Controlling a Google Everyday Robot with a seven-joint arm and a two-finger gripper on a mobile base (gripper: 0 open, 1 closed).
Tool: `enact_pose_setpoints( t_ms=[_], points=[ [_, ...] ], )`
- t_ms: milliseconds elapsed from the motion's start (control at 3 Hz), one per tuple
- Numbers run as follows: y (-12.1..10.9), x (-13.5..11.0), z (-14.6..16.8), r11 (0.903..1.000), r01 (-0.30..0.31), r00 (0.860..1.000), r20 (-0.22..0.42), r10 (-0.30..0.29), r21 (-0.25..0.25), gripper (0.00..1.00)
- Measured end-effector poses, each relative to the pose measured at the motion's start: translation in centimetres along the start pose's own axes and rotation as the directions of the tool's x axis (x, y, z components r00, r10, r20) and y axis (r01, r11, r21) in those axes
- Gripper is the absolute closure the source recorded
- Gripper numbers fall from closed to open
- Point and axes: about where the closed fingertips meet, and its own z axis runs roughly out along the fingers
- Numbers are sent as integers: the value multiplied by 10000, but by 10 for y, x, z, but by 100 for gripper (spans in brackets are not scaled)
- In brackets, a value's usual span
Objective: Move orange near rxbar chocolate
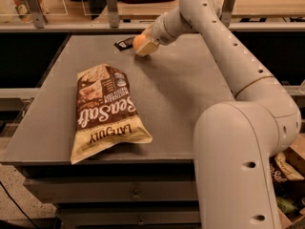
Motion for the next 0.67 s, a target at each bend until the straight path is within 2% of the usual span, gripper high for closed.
enact_pose_setpoints(
  t_ms=[333,667],
  points=[
    [1,1,1,10000,-4,10000,-74,4,-17,0],
    [-1,2,-4,10000,14,9999,-150,-12,92,0]
  ],
)
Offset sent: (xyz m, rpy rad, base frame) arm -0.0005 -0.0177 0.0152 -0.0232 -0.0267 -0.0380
